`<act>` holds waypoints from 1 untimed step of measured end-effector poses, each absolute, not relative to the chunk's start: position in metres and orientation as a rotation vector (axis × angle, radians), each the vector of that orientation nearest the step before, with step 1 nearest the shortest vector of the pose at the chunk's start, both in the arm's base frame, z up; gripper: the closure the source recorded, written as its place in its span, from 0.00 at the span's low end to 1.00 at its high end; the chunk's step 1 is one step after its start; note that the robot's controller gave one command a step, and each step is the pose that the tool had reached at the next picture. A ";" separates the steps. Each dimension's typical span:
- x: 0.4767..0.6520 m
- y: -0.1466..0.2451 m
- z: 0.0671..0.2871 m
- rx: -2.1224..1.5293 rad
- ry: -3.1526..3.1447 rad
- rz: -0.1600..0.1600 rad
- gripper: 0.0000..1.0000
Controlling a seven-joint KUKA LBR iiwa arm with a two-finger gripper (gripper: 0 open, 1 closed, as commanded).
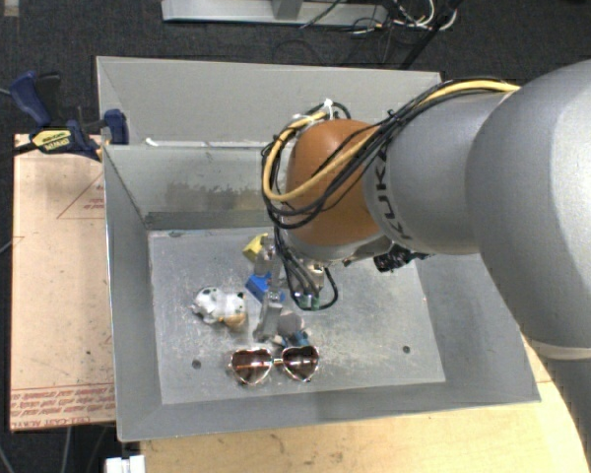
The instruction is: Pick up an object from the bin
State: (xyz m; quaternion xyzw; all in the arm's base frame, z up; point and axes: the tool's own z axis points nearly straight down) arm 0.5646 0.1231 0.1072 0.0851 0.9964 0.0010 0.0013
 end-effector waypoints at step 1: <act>0.573 0.115 0.078 0.165 3.126 0.006 0.00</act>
Offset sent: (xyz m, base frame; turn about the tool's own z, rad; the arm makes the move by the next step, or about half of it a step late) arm 0.0087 0.0256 -0.0372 -0.0436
